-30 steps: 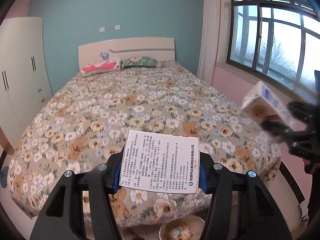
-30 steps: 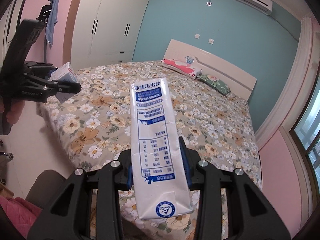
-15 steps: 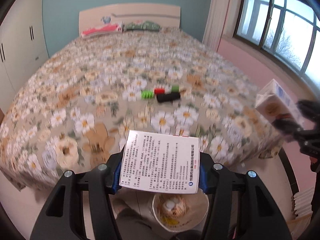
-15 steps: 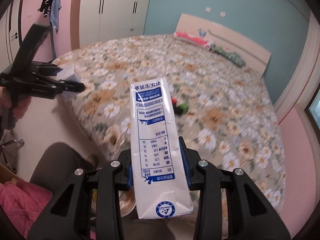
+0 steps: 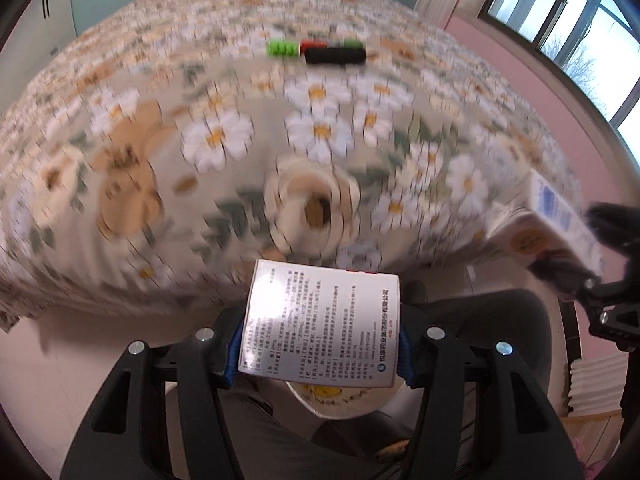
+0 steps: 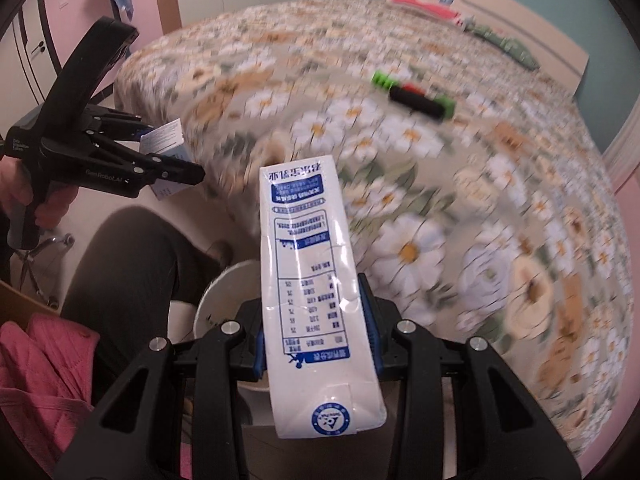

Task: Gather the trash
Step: 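Carry both cartons with both tools over the wastebasket, then open the left tool to drop the small carton while the right tool drops the milk carton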

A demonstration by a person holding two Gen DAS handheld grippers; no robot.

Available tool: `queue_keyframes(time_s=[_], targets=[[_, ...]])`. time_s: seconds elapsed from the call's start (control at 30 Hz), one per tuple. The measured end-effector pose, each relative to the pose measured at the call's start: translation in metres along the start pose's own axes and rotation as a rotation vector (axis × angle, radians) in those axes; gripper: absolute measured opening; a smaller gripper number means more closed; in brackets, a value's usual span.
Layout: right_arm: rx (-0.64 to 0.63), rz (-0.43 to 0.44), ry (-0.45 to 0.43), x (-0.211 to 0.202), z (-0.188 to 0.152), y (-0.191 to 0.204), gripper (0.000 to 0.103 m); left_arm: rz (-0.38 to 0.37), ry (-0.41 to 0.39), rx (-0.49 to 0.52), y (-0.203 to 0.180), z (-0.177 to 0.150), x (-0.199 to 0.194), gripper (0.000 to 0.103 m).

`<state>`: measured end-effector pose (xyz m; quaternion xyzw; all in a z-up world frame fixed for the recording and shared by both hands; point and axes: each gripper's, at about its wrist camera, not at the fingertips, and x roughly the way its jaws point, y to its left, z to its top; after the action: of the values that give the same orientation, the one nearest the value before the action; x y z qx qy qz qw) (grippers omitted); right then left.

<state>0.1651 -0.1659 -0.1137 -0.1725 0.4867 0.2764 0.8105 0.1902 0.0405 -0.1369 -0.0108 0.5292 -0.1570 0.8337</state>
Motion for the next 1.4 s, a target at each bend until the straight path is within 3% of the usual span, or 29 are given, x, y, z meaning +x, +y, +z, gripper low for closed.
queue_keyframes(time_s=[0.4, 0.77, 1.13, 1.4], targets=[[0.041, 0.08, 0.154, 0.08, -0.038, 0.014, 0.038, -0.075, 0.163, -0.076, 0.002, -0.038, 0.085, 0.059], [0.14, 0.167, 0.298, 0.16, -0.07, 0.02, 0.038, -0.1, 0.259, -0.183, 0.011, -0.062, 0.152, 0.059], [0.244, 0.193, 0.412, 0.219, -0.085, 0.02, 0.038, -0.085, 0.356, -0.262, 0.019, -0.083, 0.206, 0.059], [0.321, 0.191, 0.477, 0.258, -0.094, 0.022, 0.038, -0.05, 0.417, -0.253, 0.012, -0.088, 0.236, 0.059]])
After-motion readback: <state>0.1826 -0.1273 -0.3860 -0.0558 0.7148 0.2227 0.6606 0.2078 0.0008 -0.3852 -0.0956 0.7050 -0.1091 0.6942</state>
